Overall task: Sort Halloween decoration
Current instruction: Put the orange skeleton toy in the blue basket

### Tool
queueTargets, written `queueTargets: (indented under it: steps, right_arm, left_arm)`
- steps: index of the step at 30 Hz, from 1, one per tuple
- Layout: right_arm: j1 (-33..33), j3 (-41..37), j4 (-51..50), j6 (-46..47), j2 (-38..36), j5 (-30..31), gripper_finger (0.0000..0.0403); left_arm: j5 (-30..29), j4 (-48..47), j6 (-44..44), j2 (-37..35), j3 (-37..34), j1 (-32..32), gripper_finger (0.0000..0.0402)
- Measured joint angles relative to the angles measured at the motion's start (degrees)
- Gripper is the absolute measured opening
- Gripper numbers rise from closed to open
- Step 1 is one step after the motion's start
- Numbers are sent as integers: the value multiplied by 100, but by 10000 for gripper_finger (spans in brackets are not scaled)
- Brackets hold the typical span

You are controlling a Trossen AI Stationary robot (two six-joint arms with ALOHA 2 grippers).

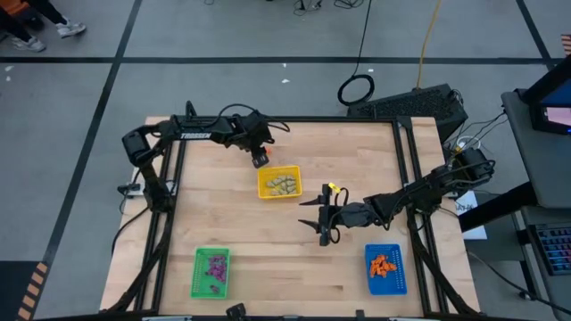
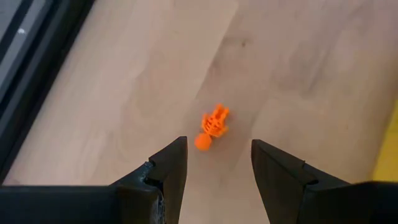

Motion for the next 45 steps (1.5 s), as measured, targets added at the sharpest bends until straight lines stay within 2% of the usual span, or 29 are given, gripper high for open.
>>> queueTargets:
  steps: [10, 18, 28, 45]
  right_arm:
    - [-4, 0, -37, -4, -1, 0, 212]
    - [-4, 1, -37, -15, 0, 2, 212]
    - [-4, 1, -37, -6, 0, 1, 212]
    - [-4, 2, -37, 81, 0, 0, 212]
  left_arm:
    - [-123, 406, -147, 360, 1, -61, 176]
    - [-390, 643, 15, 379, 1, -109, 176]
    - [-271, 346, 158, 379, 1, -109, 176]
    - [-356, 395, 349, 560, 6, -116, 170]
